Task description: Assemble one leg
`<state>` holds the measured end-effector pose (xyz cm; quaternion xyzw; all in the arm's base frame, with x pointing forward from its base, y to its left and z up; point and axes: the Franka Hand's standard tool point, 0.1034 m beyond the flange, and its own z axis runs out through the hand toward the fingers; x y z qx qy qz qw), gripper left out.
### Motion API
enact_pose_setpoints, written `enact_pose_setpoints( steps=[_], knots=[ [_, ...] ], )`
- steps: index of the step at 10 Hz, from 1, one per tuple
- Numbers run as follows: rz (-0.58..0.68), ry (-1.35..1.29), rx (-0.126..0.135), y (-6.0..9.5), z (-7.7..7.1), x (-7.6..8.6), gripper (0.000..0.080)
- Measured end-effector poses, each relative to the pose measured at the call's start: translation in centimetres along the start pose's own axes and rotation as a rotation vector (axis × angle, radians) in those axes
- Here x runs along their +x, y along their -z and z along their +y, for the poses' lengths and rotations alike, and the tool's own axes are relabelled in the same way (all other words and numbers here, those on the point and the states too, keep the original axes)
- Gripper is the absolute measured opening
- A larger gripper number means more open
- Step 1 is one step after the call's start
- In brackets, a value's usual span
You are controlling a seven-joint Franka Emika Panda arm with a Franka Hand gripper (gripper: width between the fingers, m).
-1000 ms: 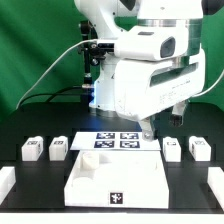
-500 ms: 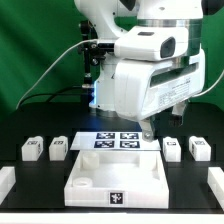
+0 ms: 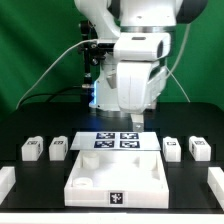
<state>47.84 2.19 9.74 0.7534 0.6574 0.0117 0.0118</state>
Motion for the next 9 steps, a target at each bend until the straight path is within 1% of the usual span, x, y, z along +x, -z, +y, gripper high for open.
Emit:
enact_pose_setpoints(
  steps=[1, 2, 4, 5, 7, 8, 9],
  knots=[
    [0.002, 0.137, -0.015, -0.3, -0.2, -0.7, 0.0649],
    [-0.004, 0.195, -0.014, -0.3, -0.2, -0.8, 0.0649],
    [-0.004, 0.188, -0.014, -0.3, -0.2, -0.9, 0.0649],
    [-0.003, 0.184, -0.014, -0.5, -0.3, -1.0, 0.0649],
    [0.006, 0.164, -0.005, -3.6, -2.2, -2.4, 0.0649],
    [0.011, 0.146, 0.001, -5.4, -2.8, -3.2, 0.0649],
    [0.015, 0.133, 0.008, -6.5, -3.0, -3.6, 0.0649]
  ],
)
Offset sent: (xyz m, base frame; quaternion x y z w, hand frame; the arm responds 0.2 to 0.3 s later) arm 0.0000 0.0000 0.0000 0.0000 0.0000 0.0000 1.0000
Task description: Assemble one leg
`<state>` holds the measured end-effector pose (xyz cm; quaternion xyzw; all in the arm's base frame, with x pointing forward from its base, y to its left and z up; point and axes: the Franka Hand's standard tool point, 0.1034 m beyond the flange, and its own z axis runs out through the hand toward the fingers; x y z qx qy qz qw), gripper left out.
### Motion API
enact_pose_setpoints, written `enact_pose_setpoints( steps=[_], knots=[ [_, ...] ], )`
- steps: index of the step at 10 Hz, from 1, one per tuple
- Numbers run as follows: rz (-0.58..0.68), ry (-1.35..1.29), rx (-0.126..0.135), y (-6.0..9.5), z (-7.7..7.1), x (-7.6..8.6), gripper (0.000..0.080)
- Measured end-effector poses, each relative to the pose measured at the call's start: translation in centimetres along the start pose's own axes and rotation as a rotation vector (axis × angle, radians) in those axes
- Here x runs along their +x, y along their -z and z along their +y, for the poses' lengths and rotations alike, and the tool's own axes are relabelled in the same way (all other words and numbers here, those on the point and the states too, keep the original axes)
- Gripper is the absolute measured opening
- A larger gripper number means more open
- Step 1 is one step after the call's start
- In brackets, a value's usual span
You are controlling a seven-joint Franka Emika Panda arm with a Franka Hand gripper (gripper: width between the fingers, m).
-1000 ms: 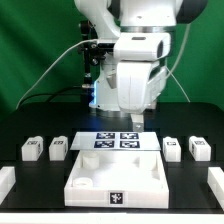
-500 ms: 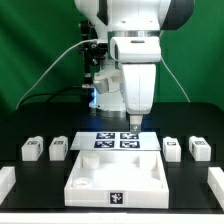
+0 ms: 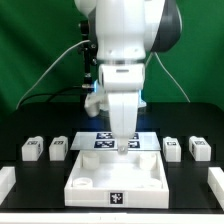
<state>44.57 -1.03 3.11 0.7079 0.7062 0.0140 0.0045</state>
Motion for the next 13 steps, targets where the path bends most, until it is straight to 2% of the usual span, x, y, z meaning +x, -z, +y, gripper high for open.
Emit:
enact_pose_setpoints(
  steps=[2, 4, 5, 6, 8, 9, 10, 13],
  knots=[
    [0.008, -0.016, -0.003, -1.58, -0.36, -0.26, 0.0649],
    [0.009, -0.029, -0.001, -1.69, -0.42, -0.16, 0.0649],
    [0.009, -0.030, 0.000, -1.71, -0.46, -0.18, 0.0521],
    [0.009, -0.030, 0.000, -1.71, -0.46, -0.18, 0.0521],
    [0.009, -0.030, 0.001, -1.73, -0.49, -0.19, 0.0245],
    [0.009, -0.030, 0.001, -1.74, -0.50, -0.19, 0.0245],
    [0.009, -0.030, 0.001, -1.74, -0.51, -0.19, 0.0074],
    [0.009, -0.030, 0.001, -1.74, -0.51, -0.19, 0.0057]
  ],
)
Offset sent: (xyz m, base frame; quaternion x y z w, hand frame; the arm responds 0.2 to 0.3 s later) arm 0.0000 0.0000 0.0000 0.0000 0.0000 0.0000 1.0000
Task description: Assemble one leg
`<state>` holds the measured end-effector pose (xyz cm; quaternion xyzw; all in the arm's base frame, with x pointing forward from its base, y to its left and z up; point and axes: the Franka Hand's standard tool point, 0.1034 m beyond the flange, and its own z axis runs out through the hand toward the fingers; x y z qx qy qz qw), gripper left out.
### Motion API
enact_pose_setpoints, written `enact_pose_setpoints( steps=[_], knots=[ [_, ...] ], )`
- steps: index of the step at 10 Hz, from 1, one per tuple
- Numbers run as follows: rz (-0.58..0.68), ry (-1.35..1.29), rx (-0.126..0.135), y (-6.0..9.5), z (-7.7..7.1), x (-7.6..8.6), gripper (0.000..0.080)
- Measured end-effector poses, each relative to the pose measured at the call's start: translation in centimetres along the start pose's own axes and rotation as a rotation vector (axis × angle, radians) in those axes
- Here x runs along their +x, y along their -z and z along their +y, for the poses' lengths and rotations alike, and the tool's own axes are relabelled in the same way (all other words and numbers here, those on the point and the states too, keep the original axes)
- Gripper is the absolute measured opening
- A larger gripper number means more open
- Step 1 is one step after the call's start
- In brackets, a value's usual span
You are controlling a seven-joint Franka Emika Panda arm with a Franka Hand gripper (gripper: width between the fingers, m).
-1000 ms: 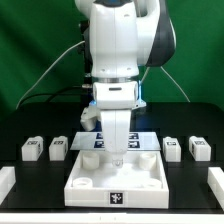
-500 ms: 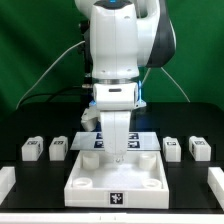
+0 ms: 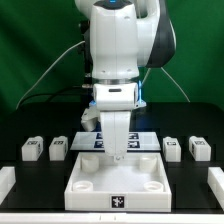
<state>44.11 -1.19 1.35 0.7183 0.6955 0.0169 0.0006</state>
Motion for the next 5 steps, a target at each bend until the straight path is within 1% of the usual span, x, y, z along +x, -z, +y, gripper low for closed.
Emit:
enact_pose_setpoints(
  steps=[4, 5],
  knots=[
    [0.000, 0.000, 0.000, 0.00, 0.00, 0.00, 0.0057],
    [0.000, 0.007, -0.001, 0.05, 0.23, 0.04, 0.0057]
  ],
)
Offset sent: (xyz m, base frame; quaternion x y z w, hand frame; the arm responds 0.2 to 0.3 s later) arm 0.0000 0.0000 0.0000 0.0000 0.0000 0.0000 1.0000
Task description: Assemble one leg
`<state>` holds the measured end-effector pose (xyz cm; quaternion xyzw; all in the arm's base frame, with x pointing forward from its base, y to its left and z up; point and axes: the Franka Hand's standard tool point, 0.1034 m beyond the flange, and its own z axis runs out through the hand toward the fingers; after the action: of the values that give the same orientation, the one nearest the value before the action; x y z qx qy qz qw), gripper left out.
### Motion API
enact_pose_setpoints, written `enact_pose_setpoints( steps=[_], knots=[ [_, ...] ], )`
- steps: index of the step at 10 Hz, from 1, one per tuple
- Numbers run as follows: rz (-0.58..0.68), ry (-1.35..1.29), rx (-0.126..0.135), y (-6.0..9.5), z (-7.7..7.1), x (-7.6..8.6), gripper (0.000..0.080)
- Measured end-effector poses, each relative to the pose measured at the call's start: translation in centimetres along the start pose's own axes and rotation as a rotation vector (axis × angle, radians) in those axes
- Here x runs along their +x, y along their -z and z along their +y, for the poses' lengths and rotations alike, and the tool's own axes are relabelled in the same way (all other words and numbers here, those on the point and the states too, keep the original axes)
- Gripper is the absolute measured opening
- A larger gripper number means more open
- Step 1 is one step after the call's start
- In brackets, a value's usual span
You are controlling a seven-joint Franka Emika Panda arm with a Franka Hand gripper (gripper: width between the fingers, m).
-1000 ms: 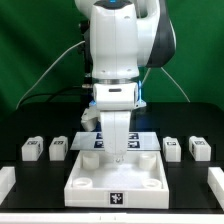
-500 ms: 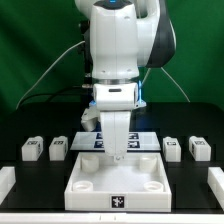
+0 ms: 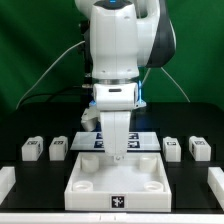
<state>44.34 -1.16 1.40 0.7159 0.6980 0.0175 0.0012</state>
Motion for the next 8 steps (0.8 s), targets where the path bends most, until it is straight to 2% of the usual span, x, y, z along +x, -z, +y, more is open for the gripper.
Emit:
enact_pose_setpoints(
  steps=[1, 3, 5, 6, 8],
  knots=[
    [0.002, 0.007, -0.007, 0.1, 0.9, 0.3, 0.0058],
    [0.026, 0.018, -0.024, 0.1, 2.7, 3.5, 0.0058],
    [0.045, -0.005, -0.037, 0.1, 4.6, 5.5, 0.0058],
    [0.050, -0.004, -0.030, -0.1, 5.0, 6.3, 0.0058],
    [0.052, 0.007, 0.006, -0.3, 5.1, 7.8, 0.0058]
  ],
)
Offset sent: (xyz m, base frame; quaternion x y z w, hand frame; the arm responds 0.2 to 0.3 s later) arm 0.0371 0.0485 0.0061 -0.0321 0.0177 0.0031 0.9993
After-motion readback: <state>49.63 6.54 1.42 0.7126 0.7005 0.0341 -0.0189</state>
